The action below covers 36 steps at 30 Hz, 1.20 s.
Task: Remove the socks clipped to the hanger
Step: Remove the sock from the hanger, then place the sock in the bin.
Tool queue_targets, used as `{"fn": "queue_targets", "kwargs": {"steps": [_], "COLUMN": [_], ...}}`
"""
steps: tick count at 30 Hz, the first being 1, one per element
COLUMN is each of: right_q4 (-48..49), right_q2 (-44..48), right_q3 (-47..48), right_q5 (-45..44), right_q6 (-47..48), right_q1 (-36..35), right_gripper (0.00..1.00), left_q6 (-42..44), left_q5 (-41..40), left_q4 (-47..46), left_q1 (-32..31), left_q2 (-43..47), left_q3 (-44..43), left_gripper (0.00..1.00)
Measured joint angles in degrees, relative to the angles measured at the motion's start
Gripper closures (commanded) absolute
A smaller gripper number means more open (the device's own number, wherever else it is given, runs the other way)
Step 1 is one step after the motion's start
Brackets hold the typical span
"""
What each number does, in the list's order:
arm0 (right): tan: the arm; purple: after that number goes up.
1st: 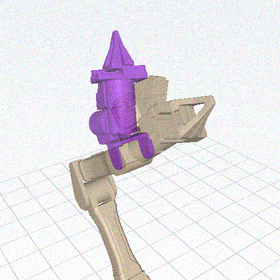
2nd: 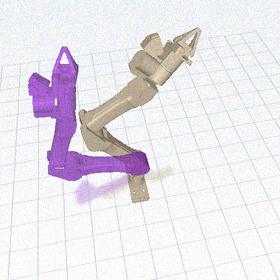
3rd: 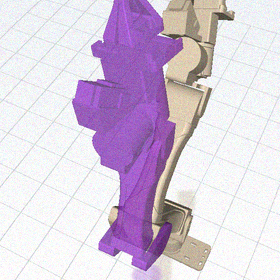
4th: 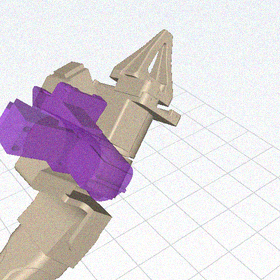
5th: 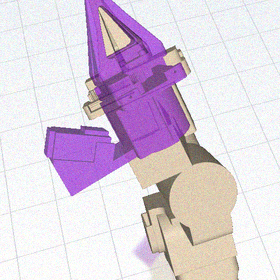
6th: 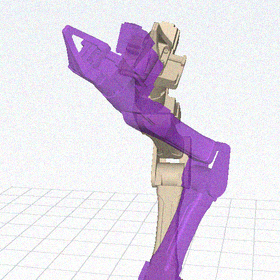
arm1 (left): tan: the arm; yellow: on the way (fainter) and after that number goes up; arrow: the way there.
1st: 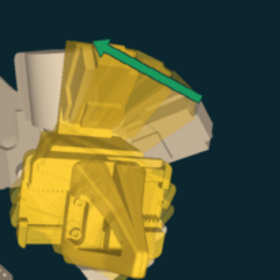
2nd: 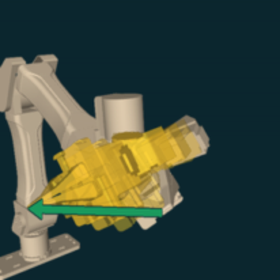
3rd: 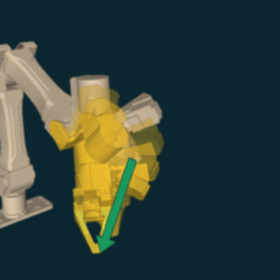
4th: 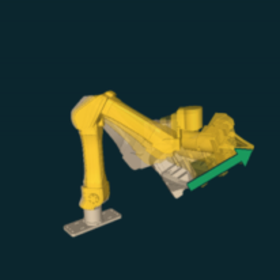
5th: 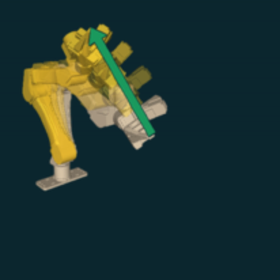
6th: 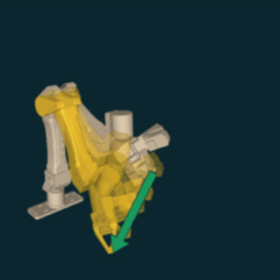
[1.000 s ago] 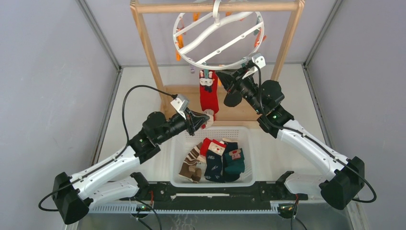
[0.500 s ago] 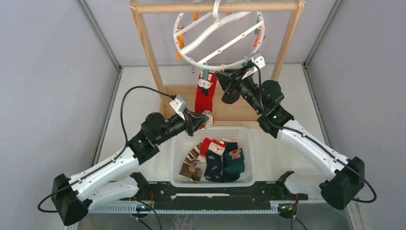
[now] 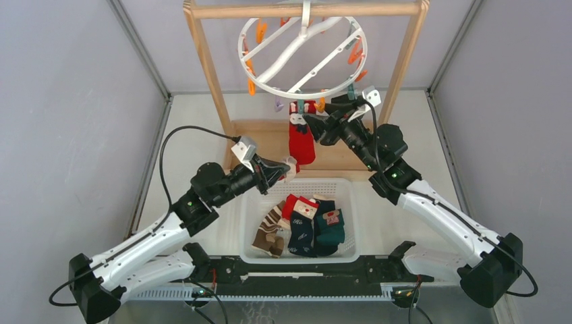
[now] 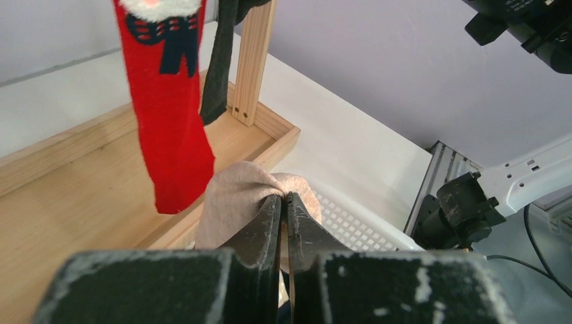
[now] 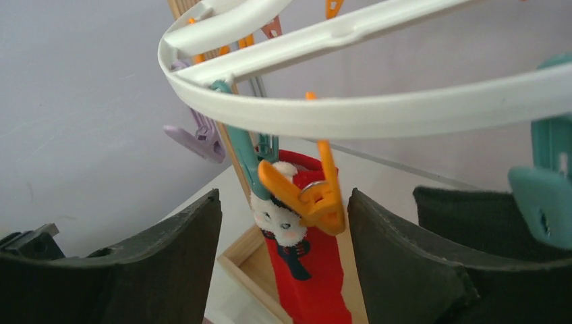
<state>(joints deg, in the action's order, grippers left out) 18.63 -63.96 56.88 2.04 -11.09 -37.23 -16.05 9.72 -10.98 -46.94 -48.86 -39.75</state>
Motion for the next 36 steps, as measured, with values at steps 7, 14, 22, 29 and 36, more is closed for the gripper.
{"fn": "queue_targets", "kwargs": {"steps": [7, 14, 22, 29, 36], "right_q4": [-1.4, -6.3, -15.4, -22.4, -26.7], "right_q2": [6.9, 16.2, 27.7, 33.3, 33.2], "right_q3": [-7.2, -15.4, -21.4, -22.7, -23.0], "right_q5": [-2.1, -5.3, -9.0, -13.2, -18.4], "right_q6": [-1.7, -4.9, -8.2, -10.5, -11.7], "right_q1": [0.0, -0.8, -4.6, -11.5, -20.0], "right_gripper": [0.17, 0.10, 0.09, 0.07, 0.06], "left_q6": [-0.5, -0.5, -1.5, -3.0, -5.0], "left_q5": [0.0, 0.0, -0.5, -1.5, -5.2], "left_q4": [1.6, 2.3, 2.2, 2.1, 2.2], "left_q1": [0.0, 0.0, 0.0, 0.0, 0.0], "left_q2": [1.6, 3.4, 5.6, 6.8, 9.4], "left_q3": [1.9, 3.2, 7.8, 11.7, 13.5], "left_gripper": [0.92, 0.92, 0.92, 0.92, 0.90]}}
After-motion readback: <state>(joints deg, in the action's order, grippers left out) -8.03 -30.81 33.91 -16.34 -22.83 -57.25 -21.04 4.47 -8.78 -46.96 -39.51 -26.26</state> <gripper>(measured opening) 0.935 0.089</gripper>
